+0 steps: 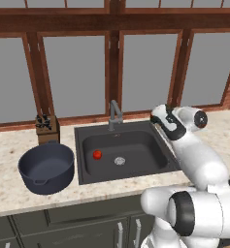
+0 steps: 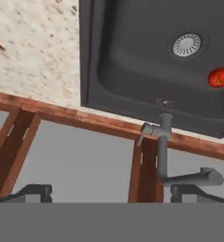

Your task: Dump the tomato from the pot into the sink. Then turn on the water and wash the tomato. Then turn off the water and put the tomato back in the pot.

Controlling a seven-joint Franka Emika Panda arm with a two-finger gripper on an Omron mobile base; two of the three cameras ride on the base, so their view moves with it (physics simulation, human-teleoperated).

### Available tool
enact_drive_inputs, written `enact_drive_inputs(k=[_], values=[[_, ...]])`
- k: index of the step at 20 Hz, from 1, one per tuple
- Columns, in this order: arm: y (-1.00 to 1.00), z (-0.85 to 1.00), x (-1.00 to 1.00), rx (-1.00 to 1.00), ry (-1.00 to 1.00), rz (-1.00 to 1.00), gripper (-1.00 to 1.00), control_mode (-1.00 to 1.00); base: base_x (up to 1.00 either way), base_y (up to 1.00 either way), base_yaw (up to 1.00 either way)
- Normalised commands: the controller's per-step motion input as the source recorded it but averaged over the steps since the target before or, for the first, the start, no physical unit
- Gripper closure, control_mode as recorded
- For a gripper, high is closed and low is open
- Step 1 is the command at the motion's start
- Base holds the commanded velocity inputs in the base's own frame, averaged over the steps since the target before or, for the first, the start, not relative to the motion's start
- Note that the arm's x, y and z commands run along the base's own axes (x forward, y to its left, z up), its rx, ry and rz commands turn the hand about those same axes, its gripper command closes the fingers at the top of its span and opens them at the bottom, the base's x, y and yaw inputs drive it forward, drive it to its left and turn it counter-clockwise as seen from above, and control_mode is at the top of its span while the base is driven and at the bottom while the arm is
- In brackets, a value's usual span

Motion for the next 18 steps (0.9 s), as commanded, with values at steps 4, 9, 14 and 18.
enact_drive_inputs(k=[4,9,14,18], values=[[0.29,0.47,-0.94,-0.06,0.32,-0.30,-1.00,-1.00,0.00,0.00,0.00],[0.39,0.81,-0.45,-0.01,0.38,-0.24,-1.00,-1.00,0.00,0.00,0.00],[0.43,1.00,-0.05,0.00,0.35,-0.18,-1.00,-1.00,0.00,0.00,0.00],[0.42,1.00,-0.16,-0.05,0.30,-0.10,-1.00,-1.00,0.00,0.00,0.00]])
